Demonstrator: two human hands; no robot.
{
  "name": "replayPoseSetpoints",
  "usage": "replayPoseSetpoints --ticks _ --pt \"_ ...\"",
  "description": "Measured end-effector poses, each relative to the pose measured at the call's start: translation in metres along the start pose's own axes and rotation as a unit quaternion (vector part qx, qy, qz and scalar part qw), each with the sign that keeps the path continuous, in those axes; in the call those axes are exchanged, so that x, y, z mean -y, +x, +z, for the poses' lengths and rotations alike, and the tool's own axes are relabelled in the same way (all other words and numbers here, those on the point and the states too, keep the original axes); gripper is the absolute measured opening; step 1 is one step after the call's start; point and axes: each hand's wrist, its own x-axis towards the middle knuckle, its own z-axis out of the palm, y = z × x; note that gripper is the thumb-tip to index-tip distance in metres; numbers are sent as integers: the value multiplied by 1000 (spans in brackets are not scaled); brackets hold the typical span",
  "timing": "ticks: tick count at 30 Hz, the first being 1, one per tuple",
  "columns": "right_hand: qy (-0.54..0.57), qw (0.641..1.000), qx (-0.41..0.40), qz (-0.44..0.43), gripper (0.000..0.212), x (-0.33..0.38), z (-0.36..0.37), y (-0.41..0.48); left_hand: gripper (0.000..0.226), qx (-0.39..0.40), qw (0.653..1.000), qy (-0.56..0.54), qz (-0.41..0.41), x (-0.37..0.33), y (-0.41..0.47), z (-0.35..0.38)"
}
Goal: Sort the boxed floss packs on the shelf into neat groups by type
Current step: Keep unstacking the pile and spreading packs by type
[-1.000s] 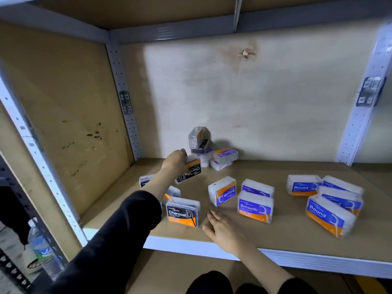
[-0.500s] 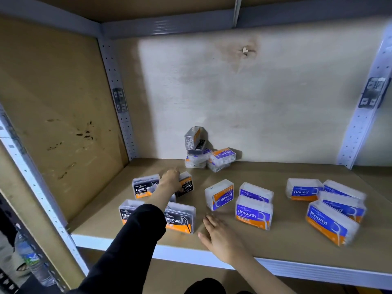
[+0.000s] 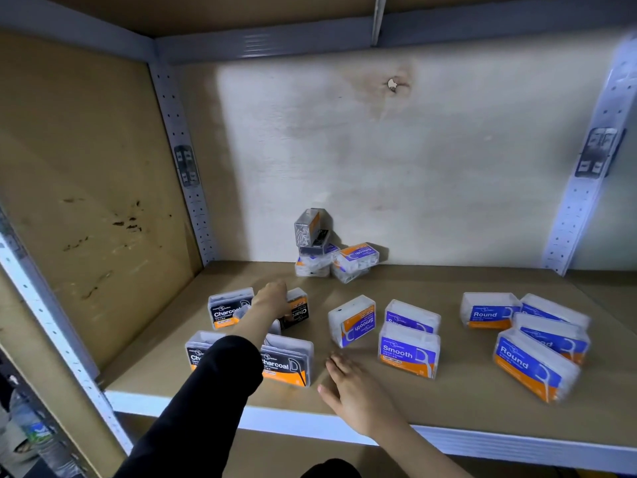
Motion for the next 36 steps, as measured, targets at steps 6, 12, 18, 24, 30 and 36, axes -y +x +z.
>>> replayPoseSetpoints --ticks 6,12,18,24,30,36 --pt "-6 1000 2 0 149 0 1 0 54 8 1000 5 5 -2 -3 -9" --pt "8 1000 20 14 132 5 -7 -4 51 -6 1000 -3 15 -6 -10 -18" --pt "-4 999 30 24 57 7 -9 -3 50 -12 999 -19 28 -11 -23 -27" --pt "-19 999 10 37 45 14 -21 -7 46 -23 998 -31 41 -14 -33 -36" --pt "-1 999 -25 24 35 13 -41 1 44 -47 996 -43 60 -15 -32 -53" --pt "49 993 -102 34 28 8 -80 16 41 -63 994 -39 84 -21 -27 -73"
